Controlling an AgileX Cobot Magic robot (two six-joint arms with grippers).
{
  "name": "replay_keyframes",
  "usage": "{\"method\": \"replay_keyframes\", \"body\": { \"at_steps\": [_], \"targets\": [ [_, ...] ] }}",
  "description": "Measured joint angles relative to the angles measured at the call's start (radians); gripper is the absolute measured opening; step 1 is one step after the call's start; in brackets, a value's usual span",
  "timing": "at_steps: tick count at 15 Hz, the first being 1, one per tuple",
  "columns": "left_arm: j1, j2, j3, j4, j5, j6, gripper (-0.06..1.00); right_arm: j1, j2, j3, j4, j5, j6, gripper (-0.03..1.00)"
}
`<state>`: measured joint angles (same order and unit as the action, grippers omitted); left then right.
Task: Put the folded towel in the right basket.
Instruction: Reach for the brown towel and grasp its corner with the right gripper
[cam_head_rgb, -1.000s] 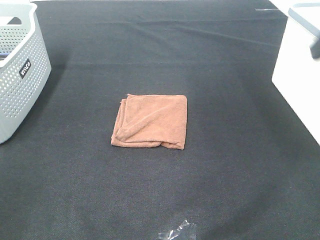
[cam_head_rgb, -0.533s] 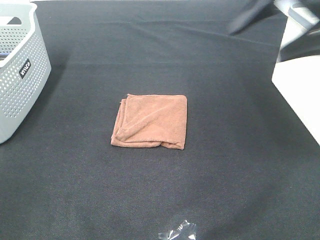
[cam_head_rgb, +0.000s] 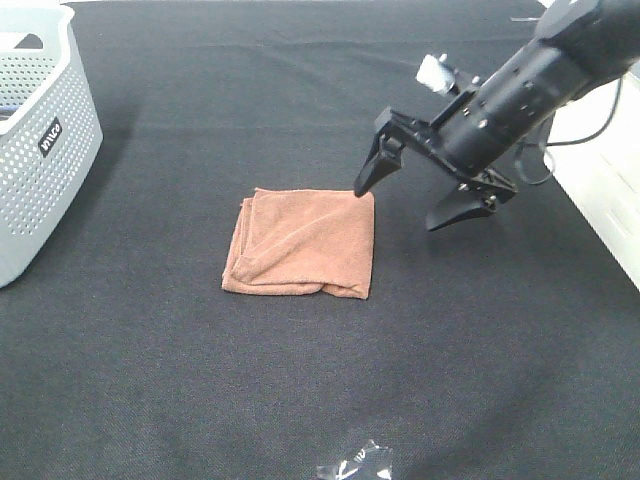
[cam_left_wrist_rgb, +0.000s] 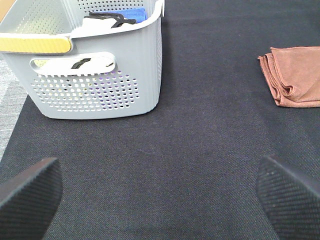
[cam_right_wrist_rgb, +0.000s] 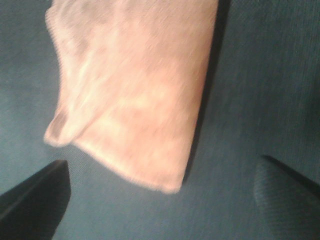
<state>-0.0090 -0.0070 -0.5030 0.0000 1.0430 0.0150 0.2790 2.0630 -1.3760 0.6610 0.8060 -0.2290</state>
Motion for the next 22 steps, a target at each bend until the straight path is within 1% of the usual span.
{"method": "replay_keyframes", "body": {
  "at_steps": [7, 15, 17, 18, 20, 22],
  "targets": [
    [0.000, 0.000, 0.000, 0.000, 0.000, 0.000, 0.98, 0.000, 0.143, -0.035, -0.002, -0.063, -0.001, 0.95],
    [0.000, 0.000, 0.000, 0.000, 0.000, 0.000, 0.98, 0.005, 0.190, -0.058, 0.098, -0.073, -0.009, 0.94],
    [0.000, 0.000, 0.000, 0.000, 0.000, 0.000, 0.98, 0.036, 0.211, -0.068, 0.132, -0.088, -0.023, 0.94],
    [0.000, 0.000, 0.000, 0.000, 0.000, 0.000, 0.98, 0.074, 0.233, -0.083, 0.182, -0.104, -0.047, 0.92],
    [0.000, 0.000, 0.000, 0.000, 0.000, 0.000, 0.98, 0.128, 0.265, -0.125, 0.239, -0.106, -0.068, 0.89],
    [0.000, 0.000, 0.000, 0.000, 0.000, 0.000, 0.98, 0.178, 0.290, -0.176, 0.251, -0.109, -0.084, 0.87]
  ]
}}
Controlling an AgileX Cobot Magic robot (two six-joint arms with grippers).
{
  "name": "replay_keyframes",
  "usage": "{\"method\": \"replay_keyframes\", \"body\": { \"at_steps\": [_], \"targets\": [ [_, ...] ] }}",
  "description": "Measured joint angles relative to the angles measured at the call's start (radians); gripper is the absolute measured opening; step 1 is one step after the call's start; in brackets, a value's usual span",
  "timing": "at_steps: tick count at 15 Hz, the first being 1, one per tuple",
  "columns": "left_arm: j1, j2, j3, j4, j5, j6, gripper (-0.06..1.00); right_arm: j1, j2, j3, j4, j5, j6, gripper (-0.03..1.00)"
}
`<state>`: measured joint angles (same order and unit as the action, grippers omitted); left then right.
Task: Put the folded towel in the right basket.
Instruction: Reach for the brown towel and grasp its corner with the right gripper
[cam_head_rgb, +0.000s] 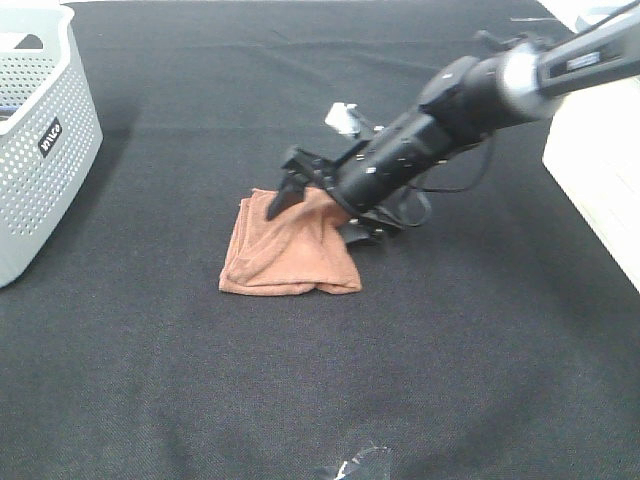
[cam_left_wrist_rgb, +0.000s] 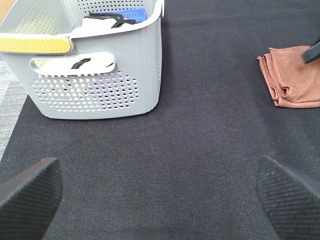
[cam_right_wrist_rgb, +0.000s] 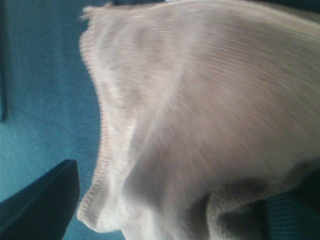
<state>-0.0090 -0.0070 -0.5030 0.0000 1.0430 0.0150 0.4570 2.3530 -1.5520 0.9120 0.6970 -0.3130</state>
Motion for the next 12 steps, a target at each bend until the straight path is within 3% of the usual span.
{"method": "replay_keyframes", "body": {
  "at_steps": [3, 5, 6, 12],
  "targets": [
    [0.000, 0.000, 0.000, 0.000, 0.000, 0.000, 0.98, 0.031, 0.028, -0.051, 0.001, -0.012, -0.003, 0.75],
    [0.000, 0.000, 0.000, 0.005, 0.000, 0.000, 0.98, 0.031, 0.038, -0.052, -0.004, -0.028, -0.003, 0.52],
    [0.000, 0.000, 0.000, 0.007, 0.000, 0.000, 0.98, 0.031, 0.046, -0.052, -0.008, -0.034, -0.003, 0.29],
    [0.000, 0.000, 0.000, 0.008, 0.000, 0.000, 0.98, 0.031, 0.048, -0.051, -0.009, -0.031, -0.015, 0.27]
  ]
}}
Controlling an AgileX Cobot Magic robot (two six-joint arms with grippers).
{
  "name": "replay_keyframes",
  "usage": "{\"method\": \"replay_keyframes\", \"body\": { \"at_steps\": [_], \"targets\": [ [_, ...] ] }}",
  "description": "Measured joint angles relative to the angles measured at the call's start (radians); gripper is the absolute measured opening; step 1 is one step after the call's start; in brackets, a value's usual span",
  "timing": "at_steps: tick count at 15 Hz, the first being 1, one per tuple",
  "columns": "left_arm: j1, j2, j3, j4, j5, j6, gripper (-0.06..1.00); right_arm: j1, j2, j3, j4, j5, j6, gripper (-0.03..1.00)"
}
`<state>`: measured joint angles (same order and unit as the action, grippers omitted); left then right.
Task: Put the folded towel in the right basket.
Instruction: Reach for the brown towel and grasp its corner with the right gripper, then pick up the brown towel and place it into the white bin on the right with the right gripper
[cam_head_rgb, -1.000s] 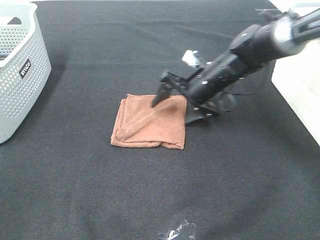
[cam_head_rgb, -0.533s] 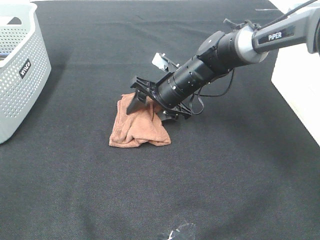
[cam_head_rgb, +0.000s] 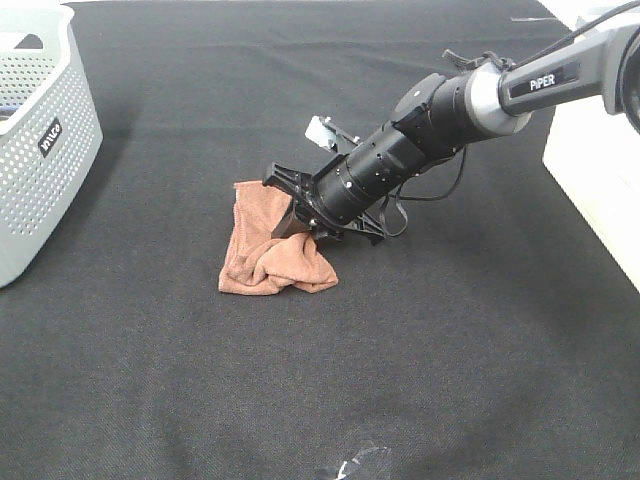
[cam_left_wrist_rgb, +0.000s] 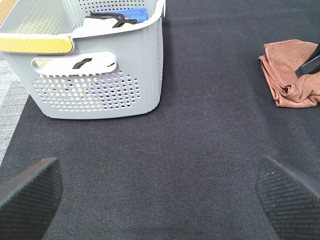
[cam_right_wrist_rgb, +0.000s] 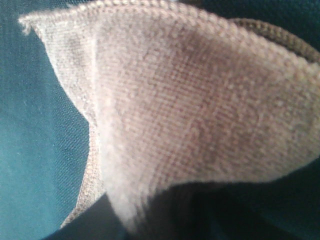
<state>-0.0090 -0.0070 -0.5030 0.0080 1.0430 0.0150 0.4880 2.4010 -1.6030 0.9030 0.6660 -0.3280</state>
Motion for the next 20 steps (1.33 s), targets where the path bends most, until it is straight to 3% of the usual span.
{"method": "replay_keyframes", "body": {
  "at_steps": [4, 11, 13, 14, 17, 19, 20],
  "targets": [
    [0.000, 0.000, 0.000, 0.000, 0.000, 0.000, 0.98, -0.040, -0.103, 0.012, -0.068, 0.091, -0.007, 0.27],
    [0.000, 0.000, 0.000, 0.000, 0.000, 0.000, 0.98, -0.160, -0.538, 0.012, -0.151, 0.154, 0.005, 0.27],
    [0.000, 0.000, 0.000, 0.000, 0.000, 0.000, 0.98, -0.303, -0.677, 0.012, -0.158, 0.163, 0.005, 0.27],
    [0.000, 0.000, 0.000, 0.000, 0.000, 0.000, 0.98, -0.420, -0.761, 0.012, -0.189, 0.183, 0.005, 0.27],
    [0.000, 0.000, 0.000, 0.000, 0.000, 0.000, 0.98, -0.688, -0.863, 0.012, -0.336, 0.203, 0.005, 0.27],
    [0.000, 0.000, 0.000, 0.000, 0.000, 0.000, 0.98, -0.827, -0.846, 0.021, -0.470, 0.207, 0.007, 0.27],
    [0.000, 0.000, 0.000, 0.000, 0.000, 0.000, 0.98, -0.852, -0.825, 0.021, -0.520, 0.209, 0.007, 0.27]
  ]
}}
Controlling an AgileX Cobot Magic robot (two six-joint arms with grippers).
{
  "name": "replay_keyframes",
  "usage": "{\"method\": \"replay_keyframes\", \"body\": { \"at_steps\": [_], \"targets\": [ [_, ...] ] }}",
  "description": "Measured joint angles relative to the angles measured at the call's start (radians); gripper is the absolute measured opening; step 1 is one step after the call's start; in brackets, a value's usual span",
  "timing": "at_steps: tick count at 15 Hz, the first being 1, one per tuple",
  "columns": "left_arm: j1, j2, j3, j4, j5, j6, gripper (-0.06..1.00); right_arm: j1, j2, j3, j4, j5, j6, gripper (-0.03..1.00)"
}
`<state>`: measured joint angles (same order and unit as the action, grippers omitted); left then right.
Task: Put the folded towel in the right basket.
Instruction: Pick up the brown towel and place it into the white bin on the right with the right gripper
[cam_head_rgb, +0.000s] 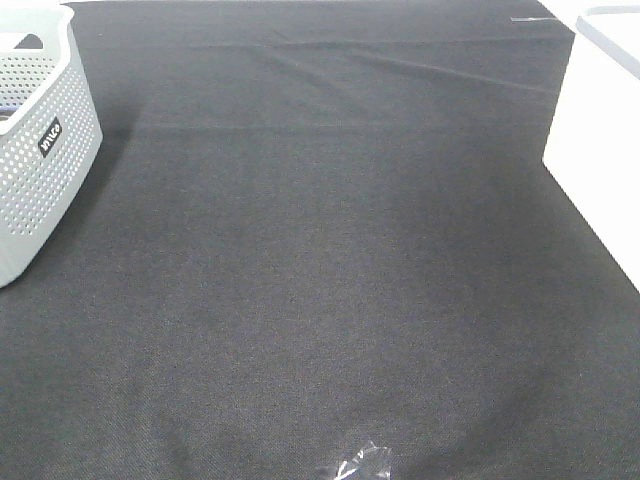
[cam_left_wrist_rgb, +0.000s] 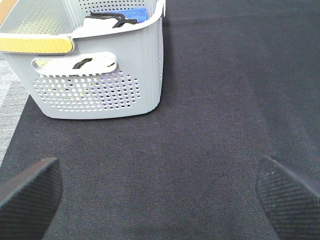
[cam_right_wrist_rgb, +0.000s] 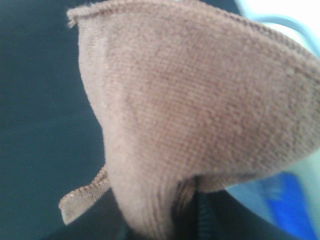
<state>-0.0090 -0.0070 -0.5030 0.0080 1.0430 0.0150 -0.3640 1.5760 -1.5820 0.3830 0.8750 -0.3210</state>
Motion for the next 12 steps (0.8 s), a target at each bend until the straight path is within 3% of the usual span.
{"method": "replay_keyframes", "body": {
  "at_steps": [2, 8, 9, 11, 12],
  "targets": [
    [0.000, 0.000, 0.000, 0.000, 0.000, 0.000, 0.98, -0.008, 0.058, 0.000, -0.103, -0.007, 0.000, 0.27],
    [0.000, 0.000, 0.000, 0.000, 0.000, 0.000, 0.98, -0.008, 0.208, 0.003, -0.118, -0.004, 0.027, 0.28],
    [0.000, 0.000, 0.000, 0.000, 0.000, 0.000, 0.98, -0.008, 0.228, 0.003, -0.118, -0.004, 0.036, 0.41],
    [0.000, 0.000, 0.000, 0.000, 0.000, 0.000, 0.98, -0.008, 0.254, 0.003, -0.135, -0.004, 0.049, 0.81],
    [0.000, 0.000, 0.000, 0.000, 0.000, 0.000, 0.98, -0.008, 0.255, 0.003, -0.150, -0.004, 0.049, 0.90]
  ]
}}
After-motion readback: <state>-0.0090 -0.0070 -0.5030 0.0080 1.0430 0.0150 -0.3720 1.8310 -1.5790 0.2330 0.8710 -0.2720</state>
